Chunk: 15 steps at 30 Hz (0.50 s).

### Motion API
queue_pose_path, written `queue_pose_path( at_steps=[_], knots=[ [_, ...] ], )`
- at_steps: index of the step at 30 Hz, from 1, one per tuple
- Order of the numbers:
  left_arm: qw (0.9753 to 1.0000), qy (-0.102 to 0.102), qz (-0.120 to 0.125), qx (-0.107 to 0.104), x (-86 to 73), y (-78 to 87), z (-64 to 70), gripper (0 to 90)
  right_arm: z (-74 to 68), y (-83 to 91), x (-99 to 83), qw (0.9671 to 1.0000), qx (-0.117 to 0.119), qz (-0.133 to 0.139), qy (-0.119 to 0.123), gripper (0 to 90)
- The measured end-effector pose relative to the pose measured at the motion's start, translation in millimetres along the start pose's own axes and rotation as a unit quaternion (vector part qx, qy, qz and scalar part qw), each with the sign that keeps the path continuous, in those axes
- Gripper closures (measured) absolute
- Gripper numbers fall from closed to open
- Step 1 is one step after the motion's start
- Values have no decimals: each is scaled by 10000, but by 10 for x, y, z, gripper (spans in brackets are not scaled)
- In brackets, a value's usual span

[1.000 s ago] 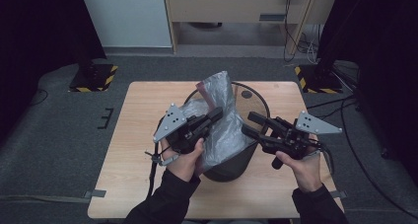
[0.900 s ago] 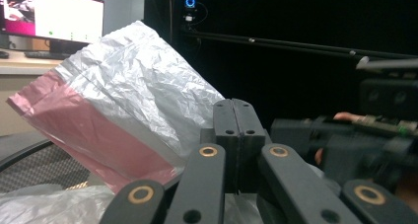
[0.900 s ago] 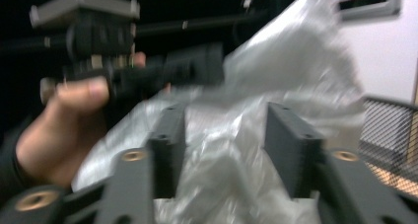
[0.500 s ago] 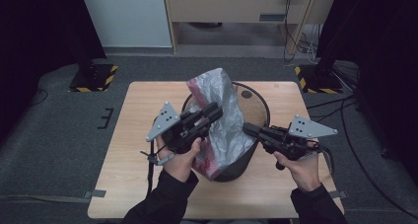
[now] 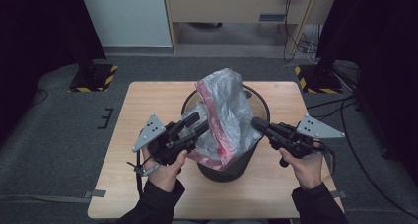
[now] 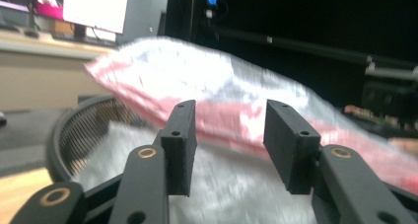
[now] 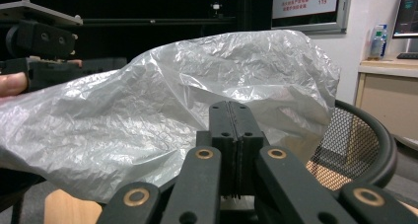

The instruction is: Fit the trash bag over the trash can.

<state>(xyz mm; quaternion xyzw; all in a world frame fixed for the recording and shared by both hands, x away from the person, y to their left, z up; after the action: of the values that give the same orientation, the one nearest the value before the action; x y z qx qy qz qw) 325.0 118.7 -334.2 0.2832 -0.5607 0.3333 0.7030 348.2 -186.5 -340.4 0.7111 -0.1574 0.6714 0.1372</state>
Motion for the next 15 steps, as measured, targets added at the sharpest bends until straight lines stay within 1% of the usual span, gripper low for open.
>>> queue_pose_path(
  at_steps=[2,4,6,7,9,10,13,15],
  knots=[
    [10000,-60,-59,-1,-27,-31,21,522,-2,6,2,10000,-9,4,11,892],
    [9999,-46,-87,-22,-44,-70,38,506,-3,7,9,10000,-4,34,7,865],
    [9999,-37,-91,-63,-48,-98,58,503,-17,12,28,9999,57,44,-72,776],
    [9999,-60,-92,-80,-43,-109,69,503,-29,17,48,9999,57,105,-88,737],
    [9999,-72,-66,-109,-26,-131,96,503,-54,25,95,9998,82,149,-103,635],
    [9999,-90,-71,-112,-17,-136,104,503,-73,26,135,9997,97,201,-71,571],
    [9998,-139,-44,-141,18,-162,143,508,-139,13,224,9989,294,347,-137,477],
    [9997,-190,-37,-148,28,-178,169,512,-189,-17,252,9977,498,372,-253,428]
  ],
)
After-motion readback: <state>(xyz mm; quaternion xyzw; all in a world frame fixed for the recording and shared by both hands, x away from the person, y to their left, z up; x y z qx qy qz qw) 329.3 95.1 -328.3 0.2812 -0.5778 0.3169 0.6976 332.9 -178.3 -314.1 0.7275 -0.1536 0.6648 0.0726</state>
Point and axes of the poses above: each handheld gripper's, and its own axes: y roughly backward along the jaws, x roughly out of its top, z roughly to its right, the point moved 2 cm from there along -y, roughly forward along the jaws, and after that the axes turned 10 degrees about x, right-handed, at the moved point
